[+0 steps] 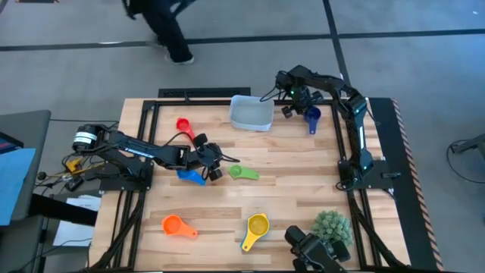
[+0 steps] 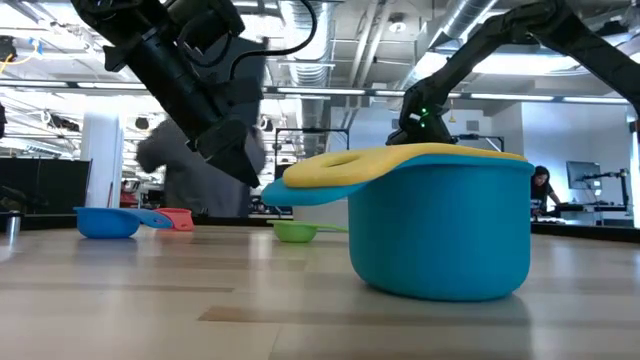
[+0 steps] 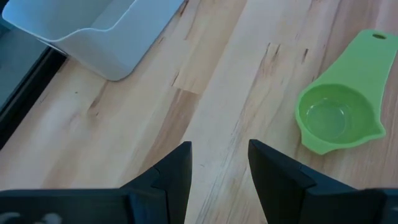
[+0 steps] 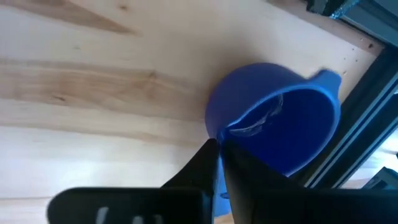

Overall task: Nest measuring cups in basket
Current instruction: Stack the purple measuring cup on top of the yellow measuring cup

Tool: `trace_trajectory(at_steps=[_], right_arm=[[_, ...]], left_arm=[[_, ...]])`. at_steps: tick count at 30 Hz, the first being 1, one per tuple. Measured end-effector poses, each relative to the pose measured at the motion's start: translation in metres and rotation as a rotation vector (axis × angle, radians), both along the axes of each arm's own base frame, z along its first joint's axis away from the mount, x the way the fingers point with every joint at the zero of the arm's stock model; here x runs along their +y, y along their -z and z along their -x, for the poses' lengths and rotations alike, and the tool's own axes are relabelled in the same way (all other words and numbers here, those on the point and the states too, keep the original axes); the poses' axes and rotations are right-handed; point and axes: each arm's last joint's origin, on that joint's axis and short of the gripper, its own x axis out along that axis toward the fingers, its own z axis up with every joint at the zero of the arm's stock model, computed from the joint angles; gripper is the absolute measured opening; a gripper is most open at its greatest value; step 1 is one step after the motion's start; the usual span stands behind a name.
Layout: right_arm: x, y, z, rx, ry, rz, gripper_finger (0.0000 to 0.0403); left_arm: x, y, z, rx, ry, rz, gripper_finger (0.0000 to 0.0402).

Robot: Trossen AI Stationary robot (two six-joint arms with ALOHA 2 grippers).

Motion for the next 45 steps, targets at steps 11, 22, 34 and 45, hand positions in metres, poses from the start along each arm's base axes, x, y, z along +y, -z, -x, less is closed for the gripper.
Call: trace_trajectory(at_steps=[11, 22, 34, 45], right_arm=[[0.048, -0.013, -0.036, -0.037, -0.079, -0.100, 0.0018], [0.162, -0.020, -0.105, -0.083, -0.315, -0.135, 0.0019], [0.241, -0.016, -0.143, -0.256, -0.394, -0.080, 0.0037], [0.248, -0.022, -0.144, -0.276, -0.479, -0.025, 0.0173]], left_arm=[[0.000, 0.001, 0.000, -0.005, -0.010, 0.021, 0.0148], [-0.005, 0.001, 0.000, -0.020, -0.009, 0.041, 0.0148], [-0.016, 0.000, 0.000, -0.036, 0.015, 0.063, 0.0148], [-0.019, 0.001, 0.000, -0.037, 0.024, 0.078, 0.0148]])
